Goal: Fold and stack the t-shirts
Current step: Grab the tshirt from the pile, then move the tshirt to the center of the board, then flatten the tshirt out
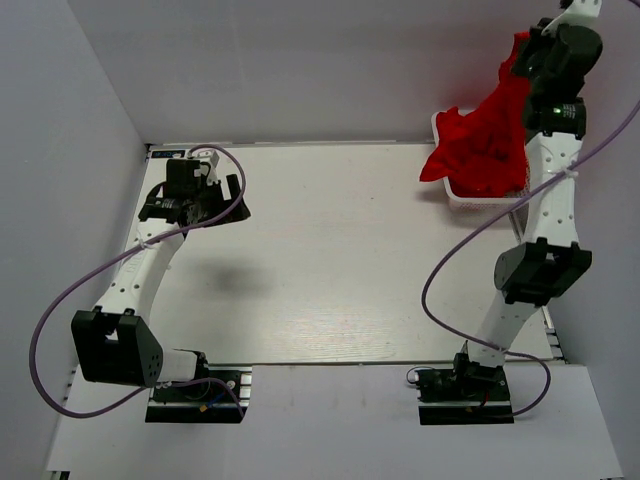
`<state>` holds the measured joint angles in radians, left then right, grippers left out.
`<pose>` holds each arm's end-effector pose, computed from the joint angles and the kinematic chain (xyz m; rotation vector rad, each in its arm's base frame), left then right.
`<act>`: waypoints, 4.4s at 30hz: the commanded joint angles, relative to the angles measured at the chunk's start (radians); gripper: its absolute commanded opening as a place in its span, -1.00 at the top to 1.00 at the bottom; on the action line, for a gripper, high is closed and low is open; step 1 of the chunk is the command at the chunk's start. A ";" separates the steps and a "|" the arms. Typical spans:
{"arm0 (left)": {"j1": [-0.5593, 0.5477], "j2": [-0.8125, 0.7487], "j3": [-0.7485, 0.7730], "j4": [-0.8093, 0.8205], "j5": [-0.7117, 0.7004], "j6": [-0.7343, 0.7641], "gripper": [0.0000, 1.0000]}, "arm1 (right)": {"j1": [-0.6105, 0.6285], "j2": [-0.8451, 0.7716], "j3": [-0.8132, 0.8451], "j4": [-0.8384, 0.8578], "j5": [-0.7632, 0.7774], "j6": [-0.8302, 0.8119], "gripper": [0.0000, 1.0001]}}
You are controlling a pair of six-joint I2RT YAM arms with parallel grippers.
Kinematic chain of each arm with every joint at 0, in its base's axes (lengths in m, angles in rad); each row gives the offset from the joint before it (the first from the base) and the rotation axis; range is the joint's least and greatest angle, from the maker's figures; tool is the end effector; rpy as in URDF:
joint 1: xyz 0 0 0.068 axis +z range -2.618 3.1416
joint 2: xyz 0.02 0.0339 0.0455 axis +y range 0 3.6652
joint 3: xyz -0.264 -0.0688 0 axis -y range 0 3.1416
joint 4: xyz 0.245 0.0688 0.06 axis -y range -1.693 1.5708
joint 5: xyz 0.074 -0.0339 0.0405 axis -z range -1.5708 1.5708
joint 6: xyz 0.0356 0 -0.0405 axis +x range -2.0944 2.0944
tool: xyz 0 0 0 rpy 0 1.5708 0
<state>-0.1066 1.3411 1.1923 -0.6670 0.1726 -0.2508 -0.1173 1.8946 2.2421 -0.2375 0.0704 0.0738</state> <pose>0.2836 -0.0365 0.3141 -0.0909 2.4020 -0.3738 0.4196 -0.0520 0.5157 0.1965 1.4484 -0.0869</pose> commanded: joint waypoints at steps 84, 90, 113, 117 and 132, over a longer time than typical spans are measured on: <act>-0.558 0.343 -0.312 0.032 -0.223 -0.349 -0.39 | 0.458 -0.207 -1.036 -0.106 0.049 0.302 -0.81; -0.587 0.343 -0.324 0.079 -0.205 -0.377 1.00 | 0.461 -0.163 -1.026 -0.063 0.075 0.287 -0.81; -0.605 0.162 -0.277 0.012 -0.341 -0.389 1.00 | 0.458 0.006 -0.984 0.046 0.036 0.205 -0.42; -0.605 0.162 -0.257 -0.006 -0.377 -0.389 1.00 | 0.461 0.035 -0.987 0.093 -0.001 0.214 0.24; -0.585 0.122 0.322 -0.376 -0.881 -0.323 1.00 | 0.438 -0.337 -0.903 -0.055 0.395 0.247 1.00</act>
<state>-0.7017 1.5135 1.3338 -0.9237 -0.4889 -0.6006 0.3378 1.6974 1.2419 -0.2573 0.2691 0.3035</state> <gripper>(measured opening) 0.029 0.015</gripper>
